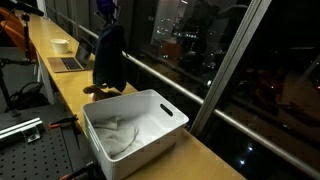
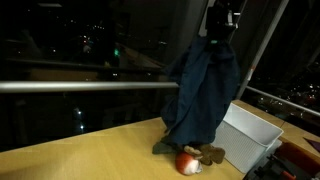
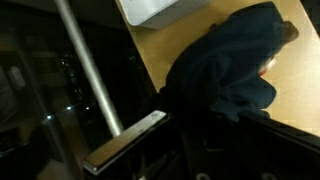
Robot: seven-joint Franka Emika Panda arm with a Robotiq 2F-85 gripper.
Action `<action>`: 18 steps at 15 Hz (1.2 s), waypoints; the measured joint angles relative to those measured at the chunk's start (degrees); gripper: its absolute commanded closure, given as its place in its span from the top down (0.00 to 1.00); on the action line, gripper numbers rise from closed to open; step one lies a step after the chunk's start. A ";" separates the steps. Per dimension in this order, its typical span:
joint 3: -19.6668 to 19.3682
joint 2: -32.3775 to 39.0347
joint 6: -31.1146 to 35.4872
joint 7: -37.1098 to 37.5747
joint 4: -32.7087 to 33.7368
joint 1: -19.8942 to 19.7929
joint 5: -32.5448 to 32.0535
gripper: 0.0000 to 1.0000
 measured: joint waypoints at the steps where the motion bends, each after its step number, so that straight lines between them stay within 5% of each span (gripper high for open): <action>1: 0.01 1.65 0.01 0.00 0.61 0.47 1.57 0.03; 9: 0.01 5.77 0.01 -3.28 0.50 -0.24 19.72 0.03; 10: 0.01 5.76 0.01 -4.19 0.27 -0.72 21.77 0.09; 11: 0.01 5.75 0.01 -5.00 0.04 -1.18 23.53 0.37; 13: -0.02 5.72 0.01 -6.38 -0.33 -2.13 25.95 0.43; 18: -1.26 3.80 3.14 -9.30 -4.56 -5.40 26.79 0.79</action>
